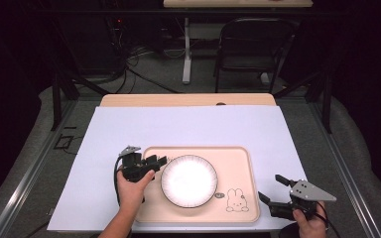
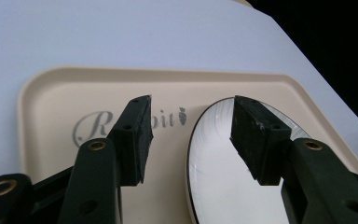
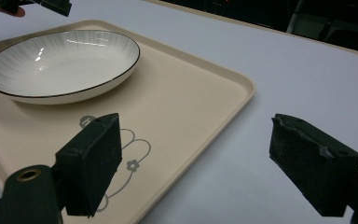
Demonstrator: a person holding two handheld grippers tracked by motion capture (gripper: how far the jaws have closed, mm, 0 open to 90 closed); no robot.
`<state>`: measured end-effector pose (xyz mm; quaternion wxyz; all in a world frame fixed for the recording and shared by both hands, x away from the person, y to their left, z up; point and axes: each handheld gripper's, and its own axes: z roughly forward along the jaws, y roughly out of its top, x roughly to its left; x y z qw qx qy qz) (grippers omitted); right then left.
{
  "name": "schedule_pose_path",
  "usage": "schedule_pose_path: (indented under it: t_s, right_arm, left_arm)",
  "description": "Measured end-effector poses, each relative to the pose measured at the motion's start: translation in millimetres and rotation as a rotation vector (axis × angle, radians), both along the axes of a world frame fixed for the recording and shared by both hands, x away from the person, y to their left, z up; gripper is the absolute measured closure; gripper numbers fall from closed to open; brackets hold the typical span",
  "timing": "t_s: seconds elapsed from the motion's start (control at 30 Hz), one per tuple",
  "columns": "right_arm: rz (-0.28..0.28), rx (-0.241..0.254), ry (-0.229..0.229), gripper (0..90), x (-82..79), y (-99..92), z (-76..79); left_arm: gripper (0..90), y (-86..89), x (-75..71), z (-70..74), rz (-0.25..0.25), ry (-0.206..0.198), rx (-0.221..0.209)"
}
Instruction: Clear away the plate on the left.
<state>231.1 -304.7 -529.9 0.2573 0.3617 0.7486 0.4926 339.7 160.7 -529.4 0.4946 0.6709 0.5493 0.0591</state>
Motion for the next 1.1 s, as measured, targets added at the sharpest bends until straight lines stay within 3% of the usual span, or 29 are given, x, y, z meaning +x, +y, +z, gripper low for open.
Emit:
schedule_pose_path:
  t_s: [0.2,0.37,0.73,1.1]
  right_arm:
    - [-0.001,-0.001,0.002,16.1,0.2,0.1,0.0]
    - [-0.001,-0.002,0.002,16.1,0.2,0.2,0.1]
    - [-0.002,-0.003,0.002,16.1,0.2,0.4,0.0]
    - [0.001,-0.005,-0.001,16.1,-0.1,0.5,0.1]
  left_arm:
    - [46.9,22.1,-2.7,12.5,0.026,-0.045,0.056]
    - [47.1,43.4,-8.4,14.9,0.071,-0.053,0.055]
    - [47.0,79.2,-20.5,6.8,0.17,-0.049,0.056]
    - [46.4,92.7,-26.5,-7.9,0.217,-0.026,0.047]
